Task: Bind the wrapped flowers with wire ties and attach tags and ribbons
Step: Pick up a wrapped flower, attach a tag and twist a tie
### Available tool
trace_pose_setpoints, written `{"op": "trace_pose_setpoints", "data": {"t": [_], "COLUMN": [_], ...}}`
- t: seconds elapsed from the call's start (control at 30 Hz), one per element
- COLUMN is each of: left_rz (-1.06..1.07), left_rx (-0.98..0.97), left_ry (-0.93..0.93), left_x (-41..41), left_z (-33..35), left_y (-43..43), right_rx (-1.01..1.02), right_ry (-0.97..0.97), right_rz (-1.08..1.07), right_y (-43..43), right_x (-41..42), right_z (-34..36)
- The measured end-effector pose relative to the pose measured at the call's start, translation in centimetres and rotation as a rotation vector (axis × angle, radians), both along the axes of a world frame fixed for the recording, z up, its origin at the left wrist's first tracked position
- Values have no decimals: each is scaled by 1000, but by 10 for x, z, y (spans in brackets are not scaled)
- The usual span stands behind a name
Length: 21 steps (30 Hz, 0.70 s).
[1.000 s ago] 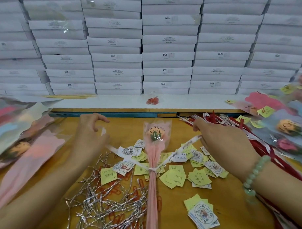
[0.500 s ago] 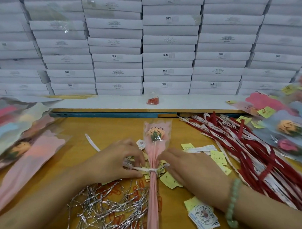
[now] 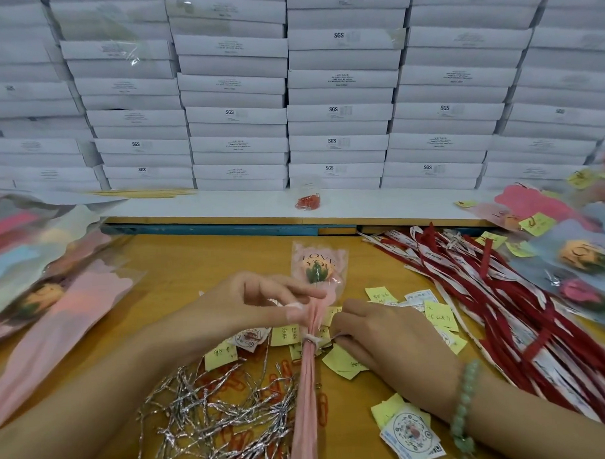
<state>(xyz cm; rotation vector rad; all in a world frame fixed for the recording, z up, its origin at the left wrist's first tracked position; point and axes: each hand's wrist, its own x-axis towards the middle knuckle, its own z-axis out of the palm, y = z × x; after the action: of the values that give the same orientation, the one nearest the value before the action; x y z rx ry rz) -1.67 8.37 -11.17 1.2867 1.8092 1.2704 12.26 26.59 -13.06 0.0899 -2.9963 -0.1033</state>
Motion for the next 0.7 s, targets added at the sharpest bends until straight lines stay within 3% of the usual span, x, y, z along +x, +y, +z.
{"op": "trace_pose_setpoints", "data": {"t": [0.17, 0.37, 0.53, 0.63, 0.7], "left_rz": [38, 182, 177, 165, 164], "left_rx": [153, 213, 221, 198, 161], "left_ry": [-238, -293, -299, -269, -194], "left_x": [16, 19, 21, 23, 23], "left_z": [-17, -28, -35, -40, -43], "left_y": [12, 18, 23, 25, 27], "right_rx": [0, -7, -74, -285, -632], "right_ry": [-16, 39, 155, 175, 130], "right_rz": [-12, 6, 43, 57, 64], "right_y": [-2, 2, 6, 8, 6], "right_x": [0, 0, 1, 3, 3], "right_z": [2, 0, 0, 1, 1]}}
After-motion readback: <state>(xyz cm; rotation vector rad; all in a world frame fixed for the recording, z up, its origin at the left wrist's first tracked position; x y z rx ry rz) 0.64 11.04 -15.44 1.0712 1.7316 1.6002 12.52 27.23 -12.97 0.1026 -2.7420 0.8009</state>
